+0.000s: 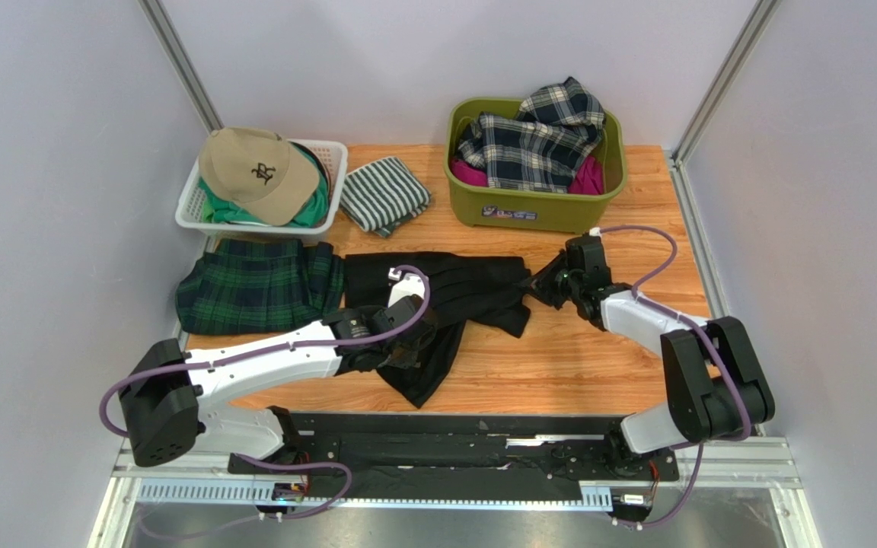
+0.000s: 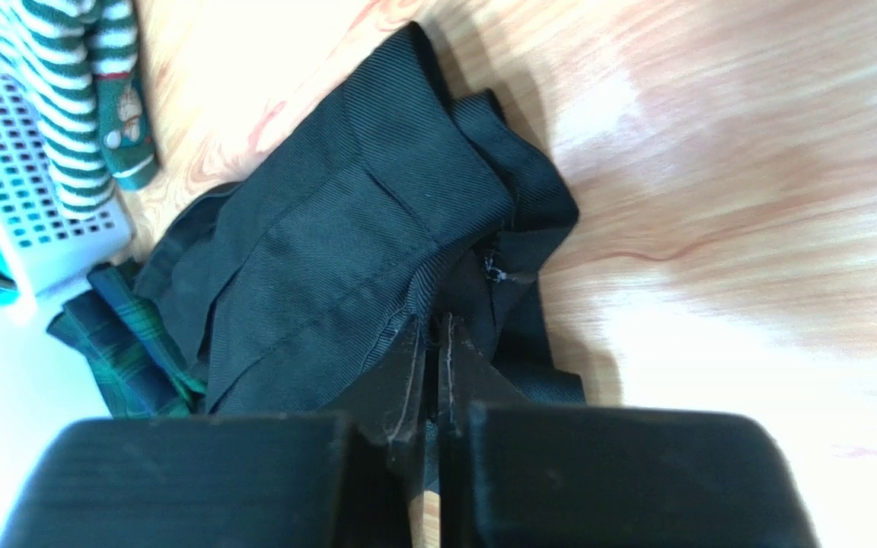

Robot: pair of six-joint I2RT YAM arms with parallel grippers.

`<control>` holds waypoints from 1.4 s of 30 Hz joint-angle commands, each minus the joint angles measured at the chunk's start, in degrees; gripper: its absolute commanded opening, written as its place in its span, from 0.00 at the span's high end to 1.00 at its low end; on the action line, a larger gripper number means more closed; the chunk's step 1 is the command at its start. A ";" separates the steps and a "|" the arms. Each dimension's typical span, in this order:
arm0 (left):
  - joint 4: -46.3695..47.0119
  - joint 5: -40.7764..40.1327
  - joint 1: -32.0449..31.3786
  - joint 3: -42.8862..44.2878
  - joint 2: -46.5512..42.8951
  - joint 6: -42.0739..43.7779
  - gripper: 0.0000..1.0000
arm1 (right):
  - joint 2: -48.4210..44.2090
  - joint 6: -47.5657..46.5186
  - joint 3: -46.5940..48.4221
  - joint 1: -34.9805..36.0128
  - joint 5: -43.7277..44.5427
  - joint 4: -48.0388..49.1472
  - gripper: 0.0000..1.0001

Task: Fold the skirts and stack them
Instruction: Flatten out the skirt at the center of the board.

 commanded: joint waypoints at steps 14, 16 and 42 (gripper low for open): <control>-10.22 -15.05 -0.15 23.70 -27.75 25.45 1.00 | -36.68 -6.53 18.07 6.62 3.93 -12.01 1.00; -9.24 -7.51 -0.15 26.42 -31.44 28.70 1.00 | -42.99 -5.47 18.51 6.79 2.35 -12.02 1.00; -4.85 -4.84 22.05 32.41 -1.44 23.97 1.00 | -19.42 -5.91 25.63 4.69 10.97 -12.56 1.00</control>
